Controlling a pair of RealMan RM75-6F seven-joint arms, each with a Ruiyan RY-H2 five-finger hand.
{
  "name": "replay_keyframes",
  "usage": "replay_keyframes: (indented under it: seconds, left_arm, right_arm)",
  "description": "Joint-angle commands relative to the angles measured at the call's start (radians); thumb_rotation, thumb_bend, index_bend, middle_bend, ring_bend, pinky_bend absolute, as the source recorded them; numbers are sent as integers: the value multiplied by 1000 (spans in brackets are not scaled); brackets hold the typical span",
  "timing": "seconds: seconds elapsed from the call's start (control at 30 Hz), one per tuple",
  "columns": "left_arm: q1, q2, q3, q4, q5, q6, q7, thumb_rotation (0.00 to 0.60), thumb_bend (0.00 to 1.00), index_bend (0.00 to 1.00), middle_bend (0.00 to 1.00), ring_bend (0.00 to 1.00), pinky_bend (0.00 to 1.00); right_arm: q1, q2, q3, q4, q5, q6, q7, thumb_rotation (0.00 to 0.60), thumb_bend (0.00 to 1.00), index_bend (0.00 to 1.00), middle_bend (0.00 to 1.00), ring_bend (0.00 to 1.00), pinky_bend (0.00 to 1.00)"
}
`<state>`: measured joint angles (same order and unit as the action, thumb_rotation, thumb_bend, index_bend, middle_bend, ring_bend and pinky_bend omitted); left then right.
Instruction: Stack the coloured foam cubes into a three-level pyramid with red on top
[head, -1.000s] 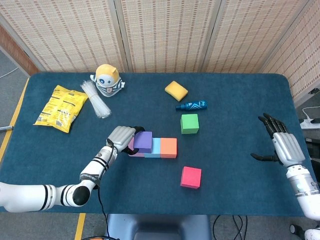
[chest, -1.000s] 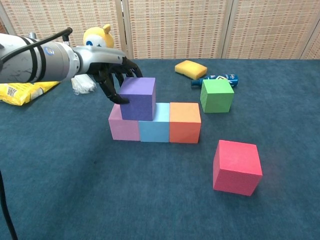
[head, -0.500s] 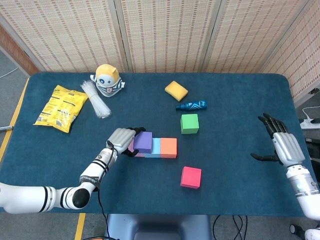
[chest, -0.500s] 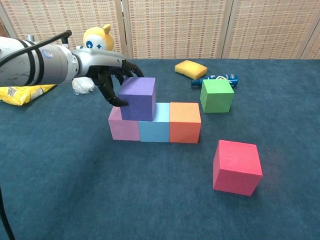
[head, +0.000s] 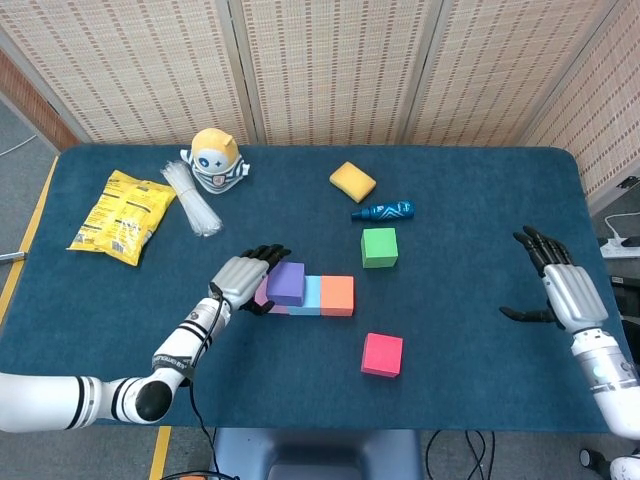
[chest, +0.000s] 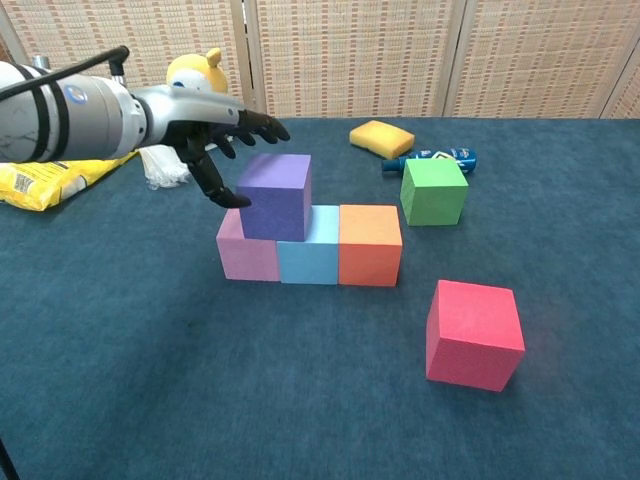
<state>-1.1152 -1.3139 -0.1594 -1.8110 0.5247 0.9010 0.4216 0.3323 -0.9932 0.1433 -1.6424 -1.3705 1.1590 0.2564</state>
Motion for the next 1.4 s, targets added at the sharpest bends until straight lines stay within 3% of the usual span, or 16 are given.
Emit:
replay_keyframes:
  seconds: [0.03,0.2,0.43,0.73,1.17,1.4]
  left_arm:
    - [39,47,1,-33,51,42,-23,600,341,0,0,0,98]
    - [131,104,35,-49,168,169,-39,600,339,0,0,0,87]
    - [288,133,74,16,327,301,-150,600,335,21,1,0,90]
    - [402,132,104,113,461,322,-247,600,334,80,15,0,93]
    - [485,142,84,147,571,298,-366,600,335,101,23,0,99]
    - [523,147,71,144,620,314,-397,600,336,101,22,0,100]
  right_arm:
    - [21,7,5,1,-3,-32,15,600,161,0,64,0,157]
    - [99,-5,23,32,6,-143,27,600,161,0,89,16,226]
    - [274,-127,72,164,103,-365,-20,600,161,70,162,77,295]
    - [480,-320,97,365,255,-570,-179,600,161,147,199,105,332]
    - [638,-501,73,580,439,-658,-364,600,161,268,282,168,364]
    - [686,-582,53,693,511,-679,-423,600,161,389,333,243,382]
